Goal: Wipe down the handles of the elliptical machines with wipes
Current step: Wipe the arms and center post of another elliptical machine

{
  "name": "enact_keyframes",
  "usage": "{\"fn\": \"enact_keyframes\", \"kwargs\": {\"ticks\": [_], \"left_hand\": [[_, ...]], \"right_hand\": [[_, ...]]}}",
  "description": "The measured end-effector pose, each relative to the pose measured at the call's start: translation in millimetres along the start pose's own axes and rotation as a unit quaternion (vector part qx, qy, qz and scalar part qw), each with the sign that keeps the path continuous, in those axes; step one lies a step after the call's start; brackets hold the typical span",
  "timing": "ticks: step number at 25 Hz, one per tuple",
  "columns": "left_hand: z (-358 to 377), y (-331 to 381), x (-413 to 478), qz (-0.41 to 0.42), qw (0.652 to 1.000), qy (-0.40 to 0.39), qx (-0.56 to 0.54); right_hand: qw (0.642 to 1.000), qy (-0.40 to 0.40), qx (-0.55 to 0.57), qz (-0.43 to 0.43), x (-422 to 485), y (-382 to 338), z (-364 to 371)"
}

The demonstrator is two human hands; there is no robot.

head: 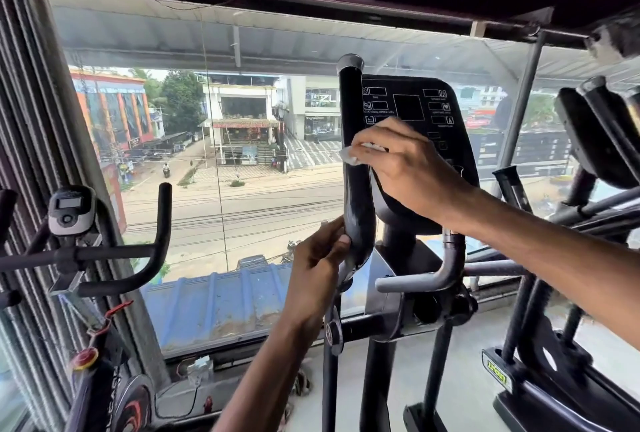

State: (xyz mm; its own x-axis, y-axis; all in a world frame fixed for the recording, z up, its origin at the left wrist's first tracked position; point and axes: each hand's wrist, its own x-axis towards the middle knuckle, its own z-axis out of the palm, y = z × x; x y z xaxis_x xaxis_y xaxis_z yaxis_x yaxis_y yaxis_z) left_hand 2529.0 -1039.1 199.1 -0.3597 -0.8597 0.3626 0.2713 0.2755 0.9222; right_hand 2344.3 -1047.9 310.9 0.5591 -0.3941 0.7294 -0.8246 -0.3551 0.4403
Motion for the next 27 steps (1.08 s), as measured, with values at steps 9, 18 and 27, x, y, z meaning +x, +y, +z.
{"fn": "enact_keyframes", "kwargs": {"ticks": [9,18,27], "left_hand": [[0,-15,0,0.055,0.998,0.017,-0.017],[-11,-38,4,0.079,0.996,-0.026,-0.017],[-12,-22,-5,0.078,0.995,-0.065,-0.014]], "right_hand": [[0.981,-0.148,-0.017,-0.124,38,5,-20],[0.977,-0.161,0.008,-0.139,-40,-54,-17],[0.992,0.097,-0.036,0.074,-87,-100,17]]}}
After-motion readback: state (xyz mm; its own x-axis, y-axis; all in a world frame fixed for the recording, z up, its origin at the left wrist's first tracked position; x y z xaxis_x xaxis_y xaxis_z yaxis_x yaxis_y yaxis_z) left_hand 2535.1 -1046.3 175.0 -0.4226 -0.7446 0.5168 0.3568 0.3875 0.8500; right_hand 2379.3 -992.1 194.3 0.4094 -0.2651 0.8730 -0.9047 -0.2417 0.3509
